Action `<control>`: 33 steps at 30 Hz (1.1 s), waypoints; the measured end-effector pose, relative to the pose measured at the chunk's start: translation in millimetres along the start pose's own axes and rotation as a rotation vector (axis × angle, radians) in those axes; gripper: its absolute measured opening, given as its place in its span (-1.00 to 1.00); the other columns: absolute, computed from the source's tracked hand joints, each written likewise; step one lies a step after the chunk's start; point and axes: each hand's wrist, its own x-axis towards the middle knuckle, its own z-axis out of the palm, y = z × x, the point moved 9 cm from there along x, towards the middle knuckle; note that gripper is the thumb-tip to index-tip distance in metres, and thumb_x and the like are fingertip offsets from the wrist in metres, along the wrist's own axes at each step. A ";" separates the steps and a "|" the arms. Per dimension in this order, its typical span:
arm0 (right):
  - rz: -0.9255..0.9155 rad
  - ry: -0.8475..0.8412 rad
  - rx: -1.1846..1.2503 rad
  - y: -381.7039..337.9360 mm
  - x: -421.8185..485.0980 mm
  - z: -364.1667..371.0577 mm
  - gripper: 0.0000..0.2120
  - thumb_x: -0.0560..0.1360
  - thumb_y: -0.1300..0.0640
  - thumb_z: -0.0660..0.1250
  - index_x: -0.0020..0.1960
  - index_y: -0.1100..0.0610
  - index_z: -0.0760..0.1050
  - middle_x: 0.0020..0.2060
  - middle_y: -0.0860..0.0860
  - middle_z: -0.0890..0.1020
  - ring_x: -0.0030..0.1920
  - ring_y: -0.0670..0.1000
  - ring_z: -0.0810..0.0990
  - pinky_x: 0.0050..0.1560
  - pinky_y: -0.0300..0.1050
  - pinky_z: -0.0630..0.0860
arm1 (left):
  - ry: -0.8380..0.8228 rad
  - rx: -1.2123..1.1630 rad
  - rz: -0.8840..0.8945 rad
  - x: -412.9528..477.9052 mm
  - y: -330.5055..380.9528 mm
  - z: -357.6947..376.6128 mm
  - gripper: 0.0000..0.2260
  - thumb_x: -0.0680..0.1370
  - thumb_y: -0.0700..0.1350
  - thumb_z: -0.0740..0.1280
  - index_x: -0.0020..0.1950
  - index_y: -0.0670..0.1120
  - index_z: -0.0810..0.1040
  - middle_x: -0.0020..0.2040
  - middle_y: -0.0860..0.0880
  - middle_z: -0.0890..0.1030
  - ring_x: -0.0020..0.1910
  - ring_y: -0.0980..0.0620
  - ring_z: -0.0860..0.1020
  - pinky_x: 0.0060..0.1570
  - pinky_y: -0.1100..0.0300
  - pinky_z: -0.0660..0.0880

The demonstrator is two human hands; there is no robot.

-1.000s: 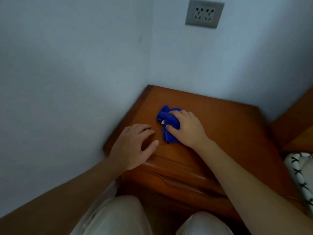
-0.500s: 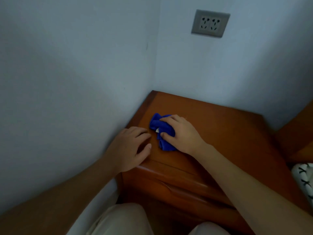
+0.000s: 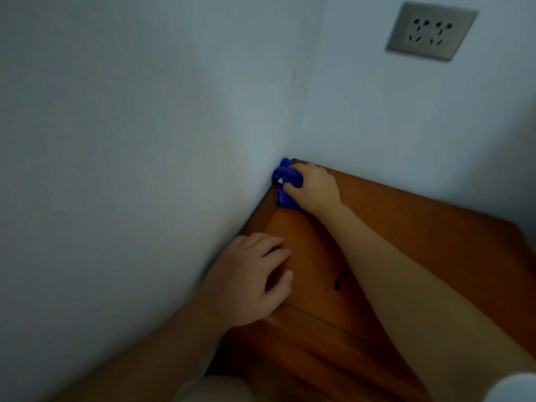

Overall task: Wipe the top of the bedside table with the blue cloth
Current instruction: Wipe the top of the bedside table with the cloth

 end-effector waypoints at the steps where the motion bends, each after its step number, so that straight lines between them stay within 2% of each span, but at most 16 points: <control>1: -0.019 -0.009 0.003 -2.8 -5.8 -0.1 -0.62 0.53 -0.11 0.34 0.30 -0.01 0.54 0.13 0.07 0.60 0.12 0.13 0.55 0.12 0.09 0.49 | -0.002 0.000 0.000 -0.1 0.5 -0.3 -0.63 0.58 0.11 0.24 0.25 -0.04 0.63 0.26 0.01 0.60 0.24 0.06 0.50 0.20 0.11 0.42; 4: -0.155 -0.061 0.040 -20.4 -38.8 -1.4 -0.62 0.53 -0.08 0.37 0.32 -0.03 0.54 0.11 0.05 0.61 0.10 0.11 0.55 0.12 0.07 0.46 | -0.014 0.005 0.003 0.1 2.0 0.3 -0.63 0.59 0.11 0.23 0.26 -0.04 0.63 0.26 0.00 0.60 0.23 0.05 0.50 0.19 0.11 0.42; 6: -0.240 -0.064 0.045 -31.5 -67.5 -5.5 -0.60 0.53 -0.09 0.36 0.34 -0.04 0.53 0.16 0.01 0.60 0.09 0.07 0.53 0.13 0.06 0.44 | -0.022 0.012 0.003 0.7 2.3 0.9 -0.64 0.59 0.11 0.23 0.25 -0.04 0.62 0.23 0.01 0.60 0.21 0.05 0.50 0.17 0.11 0.42; 10: -0.282 -0.063 0.061 -27.2 -93.6 -12.7 -0.61 0.55 -0.12 0.33 0.36 -0.06 0.50 0.19 -0.04 0.58 0.09 0.00 0.51 0.13 -0.01 0.44 | -0.006 0.008 0.018 0.4 2.0 0.0 -0.66 0.59 0.08 0.23 0.23 -0.05 0.63 0.17 0.02 0.61 0.16 0.07 0.51 0.11 0.15 0.42; 15: -0.151 -0.057 0.041 -6.6 -55.0 -8.7 -0.58 0.54 -0.13 0.34 0.36 -0.06 0.51 0.15 0.03 0.60 0.13 0.10 0.52 0.16 0.09 0.46 | -0.018 0.009 0.001 0.8 0.3 -0.6 -0.63 0.58 0.09 0.23 0.25 -0.06 0.63 0.24 0.00 0.61 0.21 0.04 0.51 0.17 0.10 0.44; 19: 0.080 0.012 -0.044 17.6 -8.7 -4.1 -0.55 0.54 -0.16 0.29 0.38 -0.03 0.47 0.24 0.09 0.56 0.23 0.17 0.50 0.22 0.11 0.44 | -0.012 -0.004 -0.005 0.3 0.8 -1.6 -0.64 0.58 0.09 0.25 0.25 -0.05 0.63 0.25 0.00 0.61 0.23 0.05 0.51 0.19 0.12 0.44; 22: 0.122 0.020 -0.122 6.8 5.7 5.0 -0.52 0.56 -0.17 0.25 0.41 0.00 0.44 0.30 0.10 0.53 0.29 0.20 0.46 0.26 0.12 0.40 | -0.020 -0.005 -0.007 0.2 1.2 -1.6 -0.64 0.58 0.09 0.25 0.26 -0.05 0.63 0.26 0.00 0.61 0.24 0.06 0.51 0.20 0.15 0.41; 26: -0.020 -0.039 -0.041 -12.1 -8.8 7.0 -0.56 0.56 -0.14 0.28 0.40 -0.05 0.46 0.24 0.06 0.55 0.23 0.17 0.49 0.23 0.12 0.41 | -0.018 -0.002 -0.002 0.0 3.9 -3.7 -0.64 0.57 0.08 0.26 0.25 -0.07 0.64 0.25 -0.02 0.61 0.22 0.03 0.52 0.18 0.10 0.45; 30: -0.253 -0.118 0.045 -29.6 -52.1 2.3 -0.59 0.55 -0.12 0.32 0.37 -0.08 0.48 0.21 -0.01 0.58 0.13 0.06 0.51 0.15 0.04 0.42 | -0.036 0.001 -0.004 -0.2 3.5 -2.9 -0.63 0.58 0.09 0.23 0.26 -0.07 0.63 0.24 -0.01 0.61 0.21 0.04 0.52 0.17 0.08 0.45; 33: -0.309 -0.124 0.079 -23.4 -68.5 -3.0 -0.60 0.55 -0.15 0.30 0.36 -0.09 0.48 0.14 -0.08 0.58 0.07 -0.01 0.50 0.10 -0.03 0.41 | -0.038 0.001 -0.005 -0.4 3.4 -3.2 -0.63 0.58 0.08 0.24 0.25 -0.08 0.63 0.23 -0.01 0.61 0.20 0.04 0.52 0.16 0.09 0.45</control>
